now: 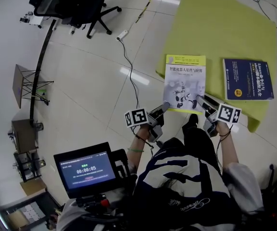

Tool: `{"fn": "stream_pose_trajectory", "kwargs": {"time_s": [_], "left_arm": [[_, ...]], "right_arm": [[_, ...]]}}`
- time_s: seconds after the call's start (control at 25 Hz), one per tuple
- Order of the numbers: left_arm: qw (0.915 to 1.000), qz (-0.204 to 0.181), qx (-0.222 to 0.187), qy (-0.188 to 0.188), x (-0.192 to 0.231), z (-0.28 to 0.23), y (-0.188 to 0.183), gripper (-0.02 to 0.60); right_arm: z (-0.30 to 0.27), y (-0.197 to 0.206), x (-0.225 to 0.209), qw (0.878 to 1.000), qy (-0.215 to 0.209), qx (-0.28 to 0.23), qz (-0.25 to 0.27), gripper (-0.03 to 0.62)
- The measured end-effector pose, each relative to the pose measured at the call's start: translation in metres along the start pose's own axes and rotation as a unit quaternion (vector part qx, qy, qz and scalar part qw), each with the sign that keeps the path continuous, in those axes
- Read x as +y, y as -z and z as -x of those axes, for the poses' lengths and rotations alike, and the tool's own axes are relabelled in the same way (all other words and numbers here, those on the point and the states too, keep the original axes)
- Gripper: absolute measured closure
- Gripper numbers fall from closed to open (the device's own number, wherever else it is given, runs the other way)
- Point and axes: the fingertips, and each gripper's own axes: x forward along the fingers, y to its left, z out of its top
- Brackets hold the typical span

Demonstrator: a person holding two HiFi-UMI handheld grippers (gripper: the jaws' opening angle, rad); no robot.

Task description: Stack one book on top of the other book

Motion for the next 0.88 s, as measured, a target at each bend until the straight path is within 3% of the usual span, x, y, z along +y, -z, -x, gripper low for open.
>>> {"fn": "stream_pose_trajectory", "kwargs": {"time_s": [0.16, 0.28, 0.44, 0.68, 0.88], "left_arm": [[1.0000, 0.007, -0.004, -0.001, 0.003, 0.005, 0.009, 0.489], [0.9999, 0.006, -0.009, -0.006, 0.006, 0.009, 0.013, 0.489], [0.9990, -0.035, -0.008, -0.026, 0.004, 0.011, 0.021, 0.491], [0.9935, -0.104, -0.010, -0.045, -0.011, 0.018, 0.030, 0.491], [0.9903, -0.133, -0.010, -0.039, -0.034, 0.023, 0.041, 0.485]], "right_arm": [[-0.018, -0.004, 0.001, 1.000, -0.006, 0.006, 0.004, 0.367], [-0.022, -0.002, 0.001, 1.000, 0.006, 0.010, 0.002, 0.463], [-0.013, 0.002, 0.010, 1.000, 0.005, -0.004, 0.019, 0.517], [0.000, 0.008, 0.024, 0.996, 0.020, -0.006, 0.089, 0.520], [0.025, 0.004, 0.042, 0.992, 0.027, -0.025, 0.122, 0.513]]}}
